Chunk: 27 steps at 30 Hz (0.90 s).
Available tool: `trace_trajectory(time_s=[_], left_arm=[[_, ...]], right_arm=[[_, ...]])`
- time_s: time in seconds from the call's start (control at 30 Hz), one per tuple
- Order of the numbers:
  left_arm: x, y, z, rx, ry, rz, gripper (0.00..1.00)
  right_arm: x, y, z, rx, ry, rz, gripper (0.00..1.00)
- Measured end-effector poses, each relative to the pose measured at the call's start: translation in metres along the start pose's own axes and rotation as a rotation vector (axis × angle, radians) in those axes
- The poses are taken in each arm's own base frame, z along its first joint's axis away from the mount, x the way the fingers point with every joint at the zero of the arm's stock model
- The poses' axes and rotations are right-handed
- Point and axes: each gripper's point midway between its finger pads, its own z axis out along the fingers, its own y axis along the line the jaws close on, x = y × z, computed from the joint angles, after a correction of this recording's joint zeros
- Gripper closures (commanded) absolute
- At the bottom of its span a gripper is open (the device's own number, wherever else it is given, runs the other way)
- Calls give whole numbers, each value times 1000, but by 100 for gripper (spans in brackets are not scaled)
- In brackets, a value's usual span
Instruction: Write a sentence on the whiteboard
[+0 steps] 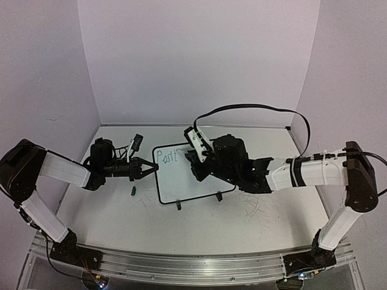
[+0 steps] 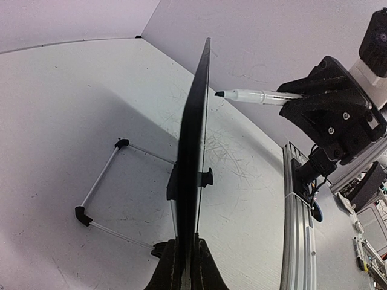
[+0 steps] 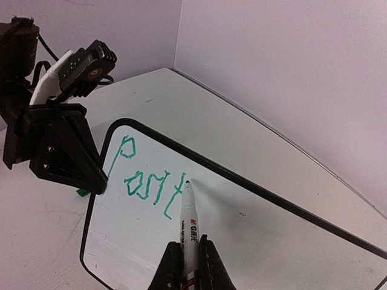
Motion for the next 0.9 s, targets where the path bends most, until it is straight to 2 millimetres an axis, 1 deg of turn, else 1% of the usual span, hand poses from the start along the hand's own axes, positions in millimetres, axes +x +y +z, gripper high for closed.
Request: trace_trajectory(time_s=[0.27,0.53,0.7,0.9], left_arm=[[0,1,0,-6,0,-3,100],[1,2,0,-13,3,-8,100],[1,2,0,-13,4,-9,100],[-1,1,-1,-11,1,-4,100]], right_arm=[[10,0,6,9,24,-6,100],[12,-5,5,40,30,0,100],[11,-3,5,30,28,0,100],[11,0,-2,2,20,3,100]])
